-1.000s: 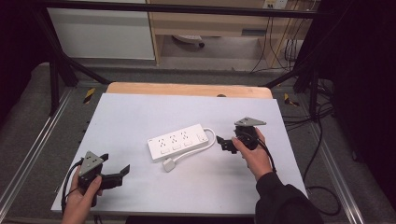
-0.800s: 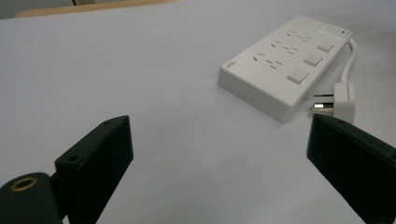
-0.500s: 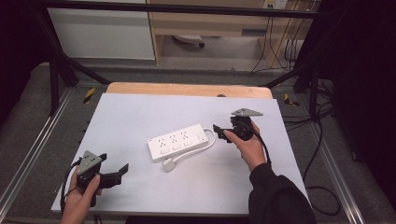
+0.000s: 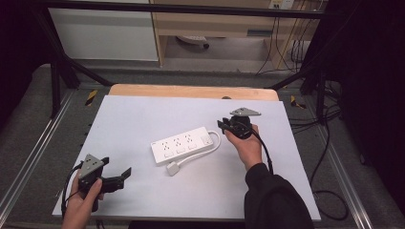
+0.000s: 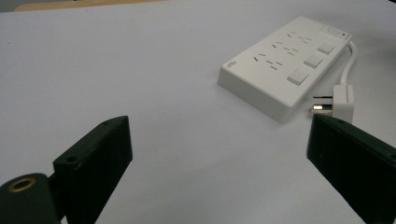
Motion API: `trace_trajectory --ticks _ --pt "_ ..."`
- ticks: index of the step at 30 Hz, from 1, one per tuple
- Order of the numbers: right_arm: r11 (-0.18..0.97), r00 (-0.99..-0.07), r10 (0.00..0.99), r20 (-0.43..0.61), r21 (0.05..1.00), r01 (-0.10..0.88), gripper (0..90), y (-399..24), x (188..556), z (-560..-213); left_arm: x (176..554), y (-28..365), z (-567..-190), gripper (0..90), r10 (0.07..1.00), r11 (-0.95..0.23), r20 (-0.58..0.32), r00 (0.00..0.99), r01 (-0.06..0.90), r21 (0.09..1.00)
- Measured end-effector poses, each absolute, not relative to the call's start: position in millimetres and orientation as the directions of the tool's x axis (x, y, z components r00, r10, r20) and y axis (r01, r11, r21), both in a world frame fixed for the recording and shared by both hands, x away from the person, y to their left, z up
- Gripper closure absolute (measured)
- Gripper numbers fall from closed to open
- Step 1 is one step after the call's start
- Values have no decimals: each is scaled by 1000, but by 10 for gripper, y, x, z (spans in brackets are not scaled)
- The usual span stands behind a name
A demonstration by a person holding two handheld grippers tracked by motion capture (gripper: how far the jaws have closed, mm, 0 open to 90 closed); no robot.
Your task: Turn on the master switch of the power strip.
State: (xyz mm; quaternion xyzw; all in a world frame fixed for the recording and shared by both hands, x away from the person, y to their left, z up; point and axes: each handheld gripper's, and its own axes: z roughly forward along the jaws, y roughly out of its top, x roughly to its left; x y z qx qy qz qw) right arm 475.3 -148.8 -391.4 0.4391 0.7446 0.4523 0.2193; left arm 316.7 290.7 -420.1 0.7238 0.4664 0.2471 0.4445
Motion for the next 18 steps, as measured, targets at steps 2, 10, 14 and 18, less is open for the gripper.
trace_trajectory --ticks 2,10,14,18 --pt "207 -521 851 69 867 453 786 -1469 4764 -3939 3167 2907 -4200 68 895 -171 -56 443 456 874" --pt "218 -533 844 69 863 456 900 -1369 4777 -3999 3162 2903 -4198 68 893 -173 -57 446 456 873" --pt "228 -539 839 67 858 461 900 -1327 4779 -4035 3166 2903 -4200 68 893 -175 -55 447 456 873" --pt "240 -545 835 76 841 485 900 -1264 4774 -4077 3164 2903 -4198 68 893 -174 -55 447 455 873"
